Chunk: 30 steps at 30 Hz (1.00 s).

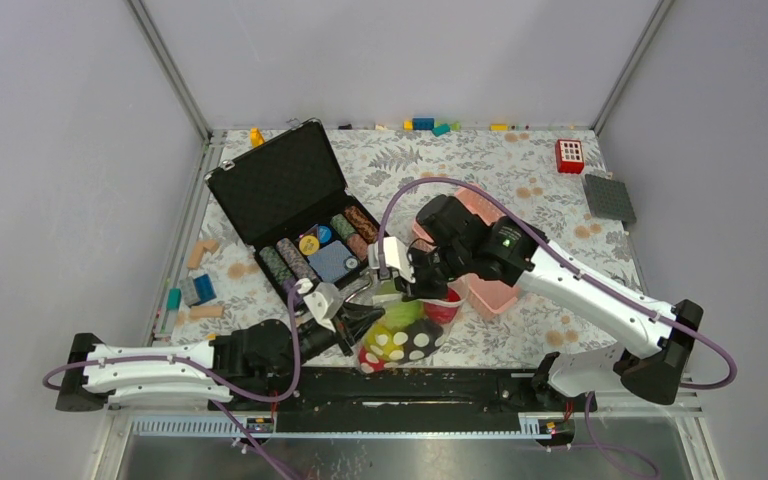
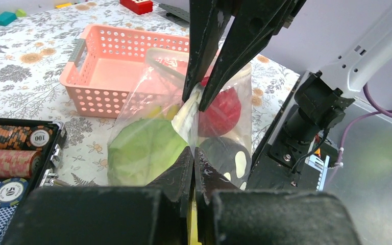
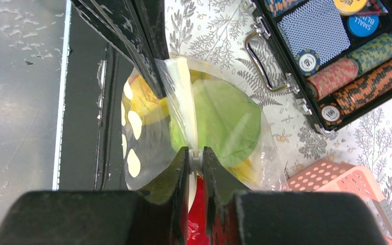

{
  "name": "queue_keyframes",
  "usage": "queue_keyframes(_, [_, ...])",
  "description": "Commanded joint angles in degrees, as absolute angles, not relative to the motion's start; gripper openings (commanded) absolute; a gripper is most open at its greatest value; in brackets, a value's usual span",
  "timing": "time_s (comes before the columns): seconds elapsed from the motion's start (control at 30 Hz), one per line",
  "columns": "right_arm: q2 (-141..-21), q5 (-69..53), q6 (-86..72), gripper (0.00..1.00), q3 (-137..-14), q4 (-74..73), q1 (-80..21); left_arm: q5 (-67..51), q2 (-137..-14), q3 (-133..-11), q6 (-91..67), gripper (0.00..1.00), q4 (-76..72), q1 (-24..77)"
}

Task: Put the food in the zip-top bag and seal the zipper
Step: Zip the zipper food storage bag at the center of the board.

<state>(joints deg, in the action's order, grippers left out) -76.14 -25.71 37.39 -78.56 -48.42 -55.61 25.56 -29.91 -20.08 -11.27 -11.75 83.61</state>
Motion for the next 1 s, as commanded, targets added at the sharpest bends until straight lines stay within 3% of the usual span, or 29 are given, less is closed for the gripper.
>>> queue_keyframes(0.0, [-74.17, -15.75, 38.27, 0.00, -77.90, -54.62, -50.24, 29.37, -27.96, -20.00, -13.35, 0.00, -9.73, 83.94])
queue_keyframes(0.17, [-72.39, -15.76, 38.12, 0.00, -76.02, -54.90, -48.79, 31.49, -27.11, -19.58, -14.65, 0.00, -8.27, 83.94])
queue_keyframes(0.43, [-73.69, -32.42, 39.76, 0.00, -78.48, -53.53, -48.85, 29.46, -28.91, -21.25, -14.43, 0.00, -9.23, 83.94])
queue_keyframes(0.47, [-74.05, -34.56, 39.99, 0.00, -78.96, -53.50, -48.99, 29.59, -29.63, -21.86, -14.75, 0.17, -9.47, 83.94])
queue_keyframes(0.53, [-74.45, -37.49, 40.22, 0.00, -79.79, -53.51, -49.47, 29.27, -31.31, -23.54, -14.87, 0.74, -9.43, 83.94])
queue_keyframes(0.57, [-74.44, -38.01, 40.25, 0.00, -80.07, -53.40, -49.72, 28.67, -32.53, -24.30, -14.48, 0.92, -9.46, 83.94])
queue_keyframes(0.6, [-74.38, -38.27, 40.32, 0.00, -80.29, -53.43, -50.01, 27.75, -33.38, -25.02, -13.92, 0.98, -9.85, 83.94])
queue_keyframes(0.97, [-74.46, -40.56, 42.58, 0.00, -80.92, -55.09, -51.30, 24.41, -40.90, -26.92, -6.99, 0.99, -17.18, 83.95])
